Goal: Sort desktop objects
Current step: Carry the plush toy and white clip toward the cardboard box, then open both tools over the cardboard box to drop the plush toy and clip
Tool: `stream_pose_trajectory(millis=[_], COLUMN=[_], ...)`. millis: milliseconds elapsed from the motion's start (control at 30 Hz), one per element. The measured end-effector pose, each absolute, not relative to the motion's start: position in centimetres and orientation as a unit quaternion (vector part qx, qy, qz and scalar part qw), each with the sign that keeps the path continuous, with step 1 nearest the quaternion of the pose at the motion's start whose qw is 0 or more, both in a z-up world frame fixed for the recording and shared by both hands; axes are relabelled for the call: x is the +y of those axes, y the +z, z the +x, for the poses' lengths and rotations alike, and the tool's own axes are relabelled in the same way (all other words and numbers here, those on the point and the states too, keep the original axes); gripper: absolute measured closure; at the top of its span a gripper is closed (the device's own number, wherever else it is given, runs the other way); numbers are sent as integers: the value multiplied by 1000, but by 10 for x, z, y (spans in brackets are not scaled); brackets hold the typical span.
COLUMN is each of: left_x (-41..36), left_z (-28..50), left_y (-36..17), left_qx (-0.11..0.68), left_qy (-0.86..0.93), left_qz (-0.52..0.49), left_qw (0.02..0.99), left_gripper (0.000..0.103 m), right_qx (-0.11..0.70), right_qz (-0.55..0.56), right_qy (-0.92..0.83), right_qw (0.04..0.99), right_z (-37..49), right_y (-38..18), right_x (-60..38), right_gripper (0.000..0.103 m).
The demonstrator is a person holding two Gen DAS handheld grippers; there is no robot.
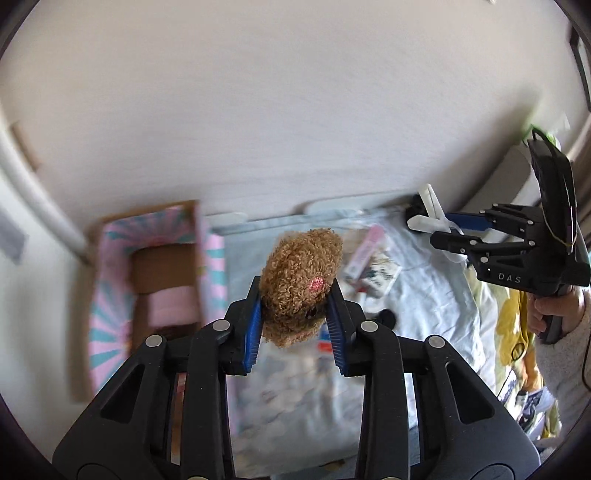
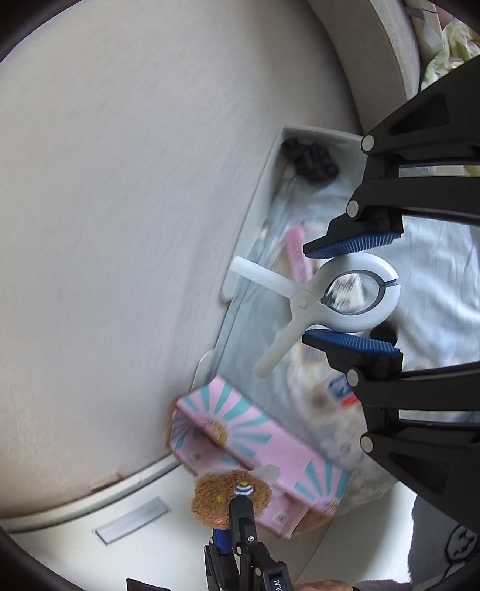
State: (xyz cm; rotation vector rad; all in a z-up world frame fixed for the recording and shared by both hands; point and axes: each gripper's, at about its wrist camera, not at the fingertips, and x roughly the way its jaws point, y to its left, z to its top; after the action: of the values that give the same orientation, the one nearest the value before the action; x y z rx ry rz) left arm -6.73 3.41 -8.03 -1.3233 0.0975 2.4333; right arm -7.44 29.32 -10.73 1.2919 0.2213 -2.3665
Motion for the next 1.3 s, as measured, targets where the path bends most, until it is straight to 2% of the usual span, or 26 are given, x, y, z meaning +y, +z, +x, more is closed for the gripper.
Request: stream_pose_trajectory(millis=[233, 567, 867, 1167, 1200, 1267, 1300], left_x=[-42, -115, -132, -140, -140, -139, -138], left_z=[-55, -51, -41, -47, -48, -49, -50], left_y=[-67, -114, -185, -193, -193, -193, -192], left_qx=[72, 4, -25, -37, -37, -41, -42], left_qy=[884, 858, 828, 829, 828, 822, 820], left_qz=[-453, -507, -553, -553, -554, -562, -564], left_qw=[92, 84, 85, 81, 81, 86, 87], left_gripper=[75, 75, 75, 74, 69, 38, 4], right_qx=[104, 85, 103, 121, 120, 113, 110], right_qz=[434, 442, 517, 525, 528, 539, 540], right_qy=[-853, -818, -779, -774, -773, -766, -768], right_qw=[271, 358, 340, 331, 331, 332, 325], right_z=[-74, -88, -90, -90, -89, -91, -92], right_y=[-83, -97, -170, -175, -174, -175, -174], right_x=[206, 65, -6, -19, -18, -18, -17], right_gripper=[66, 66, 66, 66, 65, 56, 46])
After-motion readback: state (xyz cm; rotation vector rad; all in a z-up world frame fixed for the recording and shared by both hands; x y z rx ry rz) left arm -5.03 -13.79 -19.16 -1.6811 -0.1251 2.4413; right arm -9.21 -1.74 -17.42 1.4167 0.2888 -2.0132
